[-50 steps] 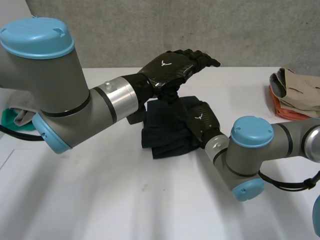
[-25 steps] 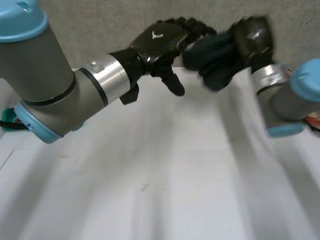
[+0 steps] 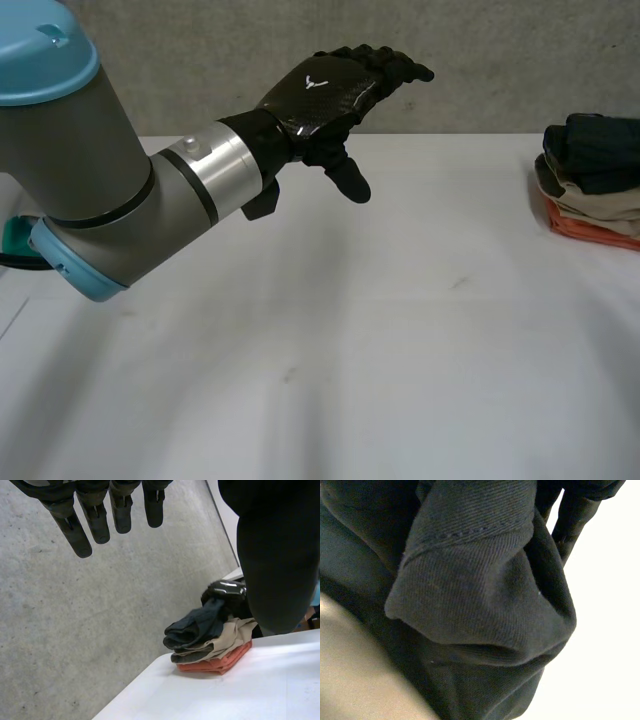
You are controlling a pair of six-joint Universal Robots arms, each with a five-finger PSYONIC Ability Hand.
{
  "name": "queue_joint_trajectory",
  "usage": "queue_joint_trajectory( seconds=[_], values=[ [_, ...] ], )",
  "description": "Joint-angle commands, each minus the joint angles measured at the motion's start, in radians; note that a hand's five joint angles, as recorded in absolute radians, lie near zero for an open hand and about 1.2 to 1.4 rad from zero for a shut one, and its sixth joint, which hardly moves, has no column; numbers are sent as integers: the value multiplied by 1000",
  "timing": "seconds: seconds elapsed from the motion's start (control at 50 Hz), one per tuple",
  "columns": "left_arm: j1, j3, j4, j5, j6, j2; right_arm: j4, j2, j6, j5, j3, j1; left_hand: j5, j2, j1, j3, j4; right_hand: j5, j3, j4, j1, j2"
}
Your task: Fold the laundry.
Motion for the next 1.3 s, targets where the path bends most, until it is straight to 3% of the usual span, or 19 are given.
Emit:
queue_joint_trajectory(
  seconds=[0.02,0.04,0.06,0.08,0.18,0.3,0.4,0.54,0.56,0.6,0.72,0.76,0.84,0.86,0.92,0.96,1.1,1.16,1.3],
  values=[
    [0,-8,-2,-1,-1,3,-5,20,18,-93,34,-59,10,25,40,30,31,254,194,143,320,201],
    [0,-8,-2,-1,-1,4,-5,1,25,-92,42,-62,10,25,40,30,31,-447,-507,-558,-381,-500],
    [-2,-8,-3,-1,-1,6,4,-15,27,-90,45,-64,10,25,40,30,31,-838,-898,-948,-771,-891],
    [-3,-8,-5,-1,-2,7,12,-32,29,-86,51,-64,10,25,40,30,31,-914,-974,-1024,-847,-966],
    [-12,-13,-6,1,-9,12,124,-136,32,-69,99,-76,10,25,40,30,31,-914,-974,-1024,-847,-966],
    [-37,-22,-6,1,-6,24,403,-311,-3,-67,163,-100,10,25,40,30,31,-914,-974,-1024,-847,-966],
    [-38,-39,-5,2,-6,35,558,-440,-186,-55,226,-168,10,25,40,30,31,-914,-974,-1024,-847,-966],
    [-40,-37,0,1,-9,56,669,-572,-591,256,208,-176,7,22,38,27,28,-914,-974,-1024,-847,-966],
    [-40,-33,2,-1,-10,67,655,-595,-666,331,199,-163,7,22,38,27,28,-914,-974,-1024,-847,-966],
    [-38,-26,3,-3,-10,78,633,-610,-706,370,199,-131,10,25,40,30,31,-914,-974,-1024,-847,-966],
    [-9,7,28,-113,-6,145,422,-665,-662,356,284,195,10,25,40,30,31,-914,-974,-1024,-847,-966],
    [17,12,31,-165,5,162,368,-705,-643,342,336,260,10,25,40,30,31,-914,-974,-1024,-847,-966],
    [161,6,29,-271,57,199,307,-757,-616,284,439,387,1,16,32,22,22,-914,-974,-1024,-847,-966],
    [237,-3,22,-303,114,198,308,-768,-607,264,477,445,-2,14,29,19,19,-914,-974,-1024,-847,-966],
    [331,-26,14,-340,247,188,334,-765,-600,256,545,545,-2,13,29,19,19,-914,-974,-1024,-847,-966],
    [408,-48,12,-364,410,140,357,-764,-602,259,579,576,-8,8,23,13,13,-914,-974,-1024,-847,-966],
    [570,9,35,-349,723,-166,423,-751,-611,275,692,639,-22,-7,8,-2,-2,-914,-974,-1024,-847,-966],
    [638,88,67,-320,754,-325,429,-751,-610,278,737,636,-34,-19,-3,-14,-13,-914,-974,-1024,-847,-966],
    [693,277,127,-222,749,-574,428,-750,-611,273,827,627,-14,2,17,7,7,-914,-974,-1024,-847,-966]
  ],
)
